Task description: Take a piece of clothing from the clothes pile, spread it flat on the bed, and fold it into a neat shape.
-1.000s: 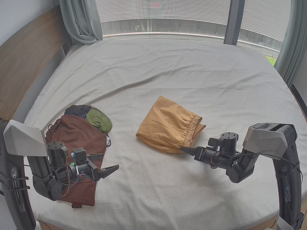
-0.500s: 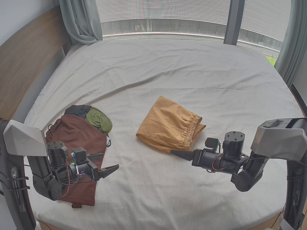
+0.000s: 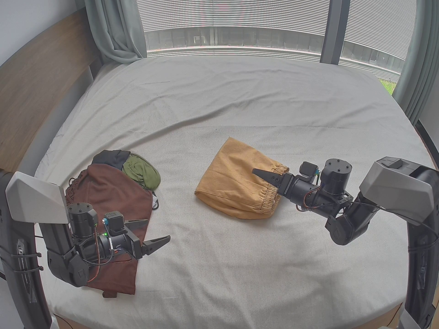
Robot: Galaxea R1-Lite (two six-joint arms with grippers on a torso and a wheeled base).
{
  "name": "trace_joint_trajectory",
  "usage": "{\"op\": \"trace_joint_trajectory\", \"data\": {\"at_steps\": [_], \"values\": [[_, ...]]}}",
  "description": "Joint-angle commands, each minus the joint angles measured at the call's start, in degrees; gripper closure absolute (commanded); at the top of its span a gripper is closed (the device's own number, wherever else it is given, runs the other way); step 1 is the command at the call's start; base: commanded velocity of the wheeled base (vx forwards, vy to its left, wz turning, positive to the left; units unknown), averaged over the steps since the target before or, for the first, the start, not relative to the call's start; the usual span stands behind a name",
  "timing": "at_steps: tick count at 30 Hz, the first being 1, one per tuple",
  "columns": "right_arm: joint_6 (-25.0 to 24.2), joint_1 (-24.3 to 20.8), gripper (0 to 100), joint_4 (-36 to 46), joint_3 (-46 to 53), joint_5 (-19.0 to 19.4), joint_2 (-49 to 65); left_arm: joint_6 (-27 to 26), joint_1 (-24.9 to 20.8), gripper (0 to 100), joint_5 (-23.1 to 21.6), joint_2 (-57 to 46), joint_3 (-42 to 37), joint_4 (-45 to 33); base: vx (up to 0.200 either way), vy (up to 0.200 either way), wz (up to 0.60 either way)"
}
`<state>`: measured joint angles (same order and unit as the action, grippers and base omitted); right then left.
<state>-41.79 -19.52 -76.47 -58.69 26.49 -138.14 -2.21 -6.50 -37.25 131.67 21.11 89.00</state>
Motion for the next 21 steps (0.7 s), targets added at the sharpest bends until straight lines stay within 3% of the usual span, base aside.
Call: {"op": "trace_joint_trajectory", "data": {"at_steps": [1, 21], "values": [[-0.31, 2.11, 0, 1.41, -5.47, -0.21, -7.14, 0.01, -0.01, 0, -0.01, 0.43, 0.07, 0.12, 0.000, 0.000, 0.00], [0.22, 2.38, 0, 2.03, -5.83, -0.47, -10.57, -0.08, -0.01, 0, 0.08, -0.10, 0.68, 0.21, 0.000, 0.000, 0.00]]}}
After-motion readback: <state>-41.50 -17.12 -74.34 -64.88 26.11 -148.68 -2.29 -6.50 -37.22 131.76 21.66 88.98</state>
